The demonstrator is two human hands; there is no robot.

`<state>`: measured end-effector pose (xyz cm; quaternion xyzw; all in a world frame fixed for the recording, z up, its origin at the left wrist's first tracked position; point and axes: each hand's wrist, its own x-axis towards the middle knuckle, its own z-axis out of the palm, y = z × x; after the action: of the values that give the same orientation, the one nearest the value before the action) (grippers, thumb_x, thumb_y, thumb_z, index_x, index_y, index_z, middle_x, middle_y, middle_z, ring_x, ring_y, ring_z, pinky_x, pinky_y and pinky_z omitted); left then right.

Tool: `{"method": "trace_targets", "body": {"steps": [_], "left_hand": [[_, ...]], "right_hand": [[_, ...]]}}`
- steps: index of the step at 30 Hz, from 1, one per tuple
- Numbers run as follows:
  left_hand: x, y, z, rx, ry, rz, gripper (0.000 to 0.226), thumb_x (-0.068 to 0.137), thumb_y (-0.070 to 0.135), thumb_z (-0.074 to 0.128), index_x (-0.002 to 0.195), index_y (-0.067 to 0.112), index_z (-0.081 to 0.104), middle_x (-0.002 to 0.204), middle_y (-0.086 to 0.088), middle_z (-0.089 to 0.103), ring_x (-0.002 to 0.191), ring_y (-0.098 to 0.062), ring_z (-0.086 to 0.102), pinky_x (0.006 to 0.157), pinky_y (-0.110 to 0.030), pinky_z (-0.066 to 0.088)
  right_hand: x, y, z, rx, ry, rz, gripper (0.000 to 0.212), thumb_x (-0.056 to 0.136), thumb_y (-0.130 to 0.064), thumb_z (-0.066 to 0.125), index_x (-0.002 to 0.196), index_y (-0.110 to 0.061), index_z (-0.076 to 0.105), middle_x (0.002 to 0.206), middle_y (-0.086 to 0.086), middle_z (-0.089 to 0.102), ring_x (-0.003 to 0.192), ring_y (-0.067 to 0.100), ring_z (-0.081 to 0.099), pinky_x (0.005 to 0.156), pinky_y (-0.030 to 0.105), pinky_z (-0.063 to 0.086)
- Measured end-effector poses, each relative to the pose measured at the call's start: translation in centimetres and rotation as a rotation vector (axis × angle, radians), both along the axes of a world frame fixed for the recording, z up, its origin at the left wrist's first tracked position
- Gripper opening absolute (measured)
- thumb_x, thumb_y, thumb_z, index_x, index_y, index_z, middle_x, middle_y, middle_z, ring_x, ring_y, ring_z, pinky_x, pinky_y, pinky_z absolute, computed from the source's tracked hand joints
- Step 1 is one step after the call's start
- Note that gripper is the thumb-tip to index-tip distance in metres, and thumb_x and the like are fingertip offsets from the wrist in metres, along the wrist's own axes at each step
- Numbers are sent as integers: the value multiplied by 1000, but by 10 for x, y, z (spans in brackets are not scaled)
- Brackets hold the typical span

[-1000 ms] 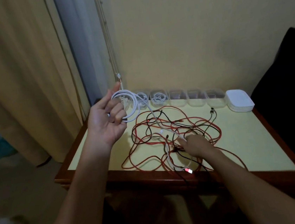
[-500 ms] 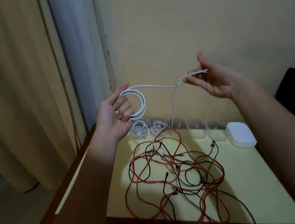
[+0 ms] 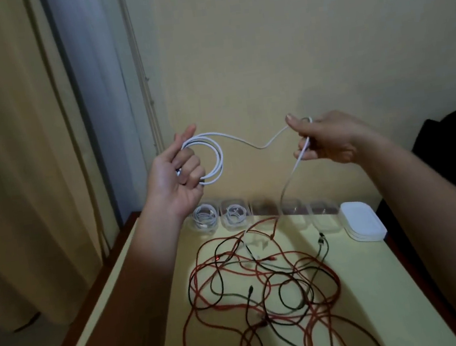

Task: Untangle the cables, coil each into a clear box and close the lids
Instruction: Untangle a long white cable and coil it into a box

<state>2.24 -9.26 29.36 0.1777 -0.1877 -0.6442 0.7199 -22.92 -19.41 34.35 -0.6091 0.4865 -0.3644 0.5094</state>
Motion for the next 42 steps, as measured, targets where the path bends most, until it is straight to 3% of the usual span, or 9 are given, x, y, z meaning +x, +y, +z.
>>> {"method": "trace_targets", "body": {"steps": [6,9,13,17,22,26,33,39,42], "left_hand": [[-6,2,-21,56,-19,17,25,105,23,45,105,11,67,47,7,22,32,-9,17,35,-20,8],[-10,5,-33,82,-20,12,26,106,24,44,106,11,66,48,7,22,32,-8,17,34,-20,9],[-23,12,-49,130,-66,-46,28,106,25,43,110,9,66,49,7,22,32,-8,18,34,-19,9],[-34,16,-60,140,-78,-123,30,106,27,41,111,9,64,48,6,22,31,-7,19,34,-18,10],[-40,15,-69,144,-28,-157,32,107,29,36,113,9,62,46,6,25,29,-7,22,33,-19,13],[-35,19,-74,168,67,-140,34,107,28,36,109,9,65,47,6,26,30,-9,23,33,-19,14],[-29,25,-90,173,138,-62,38,86,14,45,117,5,65,51,9,30,34,-7,23,36,-18,12],[-43,30,-100,168,-105,-11,45,97,11,37,138,3,52,58,7,30,42,-6,24,44,-19,14],[-44,37,-96,55,-423,85,42,101,8,44,141,-2,48,71,5,48,52,-6,37,50,-19,27]], "right_hand": [[-10,-1,-69,-98,349,-25,38,94,-33,71,90,4,64,63,12,66,55,26,67,47,27,56],[-17,0,-108,-156,661,-100,35,91,-38,74,91,-4,68,70,6,73,54,23,71,48,27,56],[-13,7,-146,-237,894,-106,46,89,-44,74,123,-14,65,111,6,74,93,26,71,79,35,57],[14,39,-147,-324,466,92,27,97,-42,63,115,-23,71,109,-9,74,102,12,68,91,32,51],[38,78,-147,23,-139,144,42,105,-43,47,108,-8,71,86,6,73,78,24,71,82,42,56],[26,89,-163,6,-172,114,23,101,-36,59,94,-17,70,70,-2,52,62,17,50,65,31,43],[-6,107,-198,-6,-91,-48,9,93,-26,70,94,-17,68,68,0,57,63,15,51,70,33,42],[-13,117,-214,-127,-5,-216,8,95,-22,68,90,-18,72,71,-12,70,70,4,61,72,26,48],[-12,119,-212,-302,138,-265,14,96,-20,67,83,-20,71,76,-11,72,74,5,64,70,22,47]]}}
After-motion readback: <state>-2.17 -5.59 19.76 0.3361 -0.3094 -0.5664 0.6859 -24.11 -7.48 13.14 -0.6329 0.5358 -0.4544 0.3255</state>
